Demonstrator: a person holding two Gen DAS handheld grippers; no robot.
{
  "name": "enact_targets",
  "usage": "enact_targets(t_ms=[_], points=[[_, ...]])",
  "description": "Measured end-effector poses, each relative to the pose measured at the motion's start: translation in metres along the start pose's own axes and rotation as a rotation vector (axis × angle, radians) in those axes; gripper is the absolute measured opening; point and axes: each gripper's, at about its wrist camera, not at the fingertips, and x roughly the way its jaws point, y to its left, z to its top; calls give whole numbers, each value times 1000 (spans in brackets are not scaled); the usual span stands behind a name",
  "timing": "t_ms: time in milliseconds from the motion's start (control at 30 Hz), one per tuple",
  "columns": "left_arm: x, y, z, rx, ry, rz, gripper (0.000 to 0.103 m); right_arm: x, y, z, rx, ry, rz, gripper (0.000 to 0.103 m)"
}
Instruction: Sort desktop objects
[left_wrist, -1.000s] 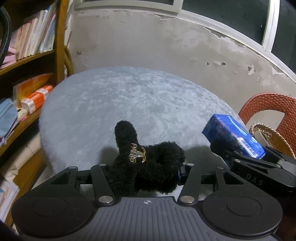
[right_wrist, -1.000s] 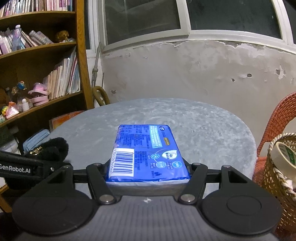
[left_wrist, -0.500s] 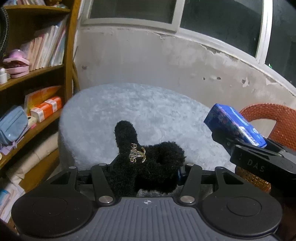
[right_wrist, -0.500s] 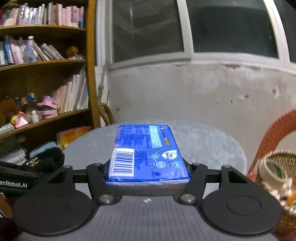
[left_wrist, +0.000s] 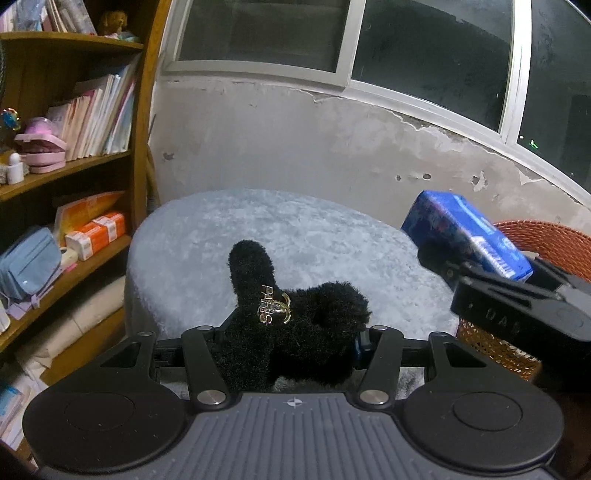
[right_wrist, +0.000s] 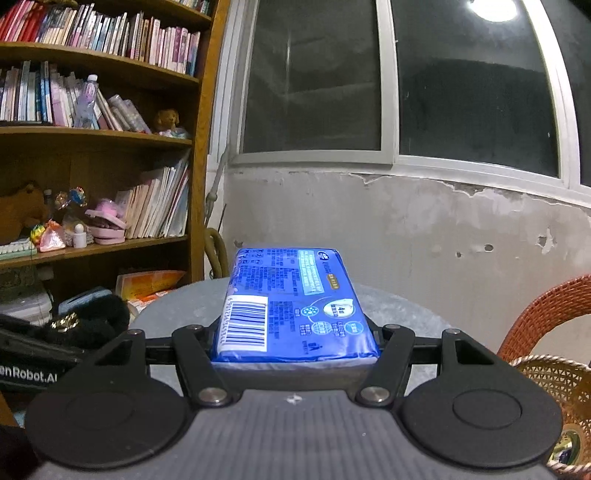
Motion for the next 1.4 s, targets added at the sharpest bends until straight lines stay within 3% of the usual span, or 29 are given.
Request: enact_targets(t_ms=[433,1400], points=[[-6,2,-3,17,-35,21,59,-3,8,-2,-16,-11,8,60],[-3,5,-5,6,-24,58,59,-2,8,-3,-18,7,11,60]])
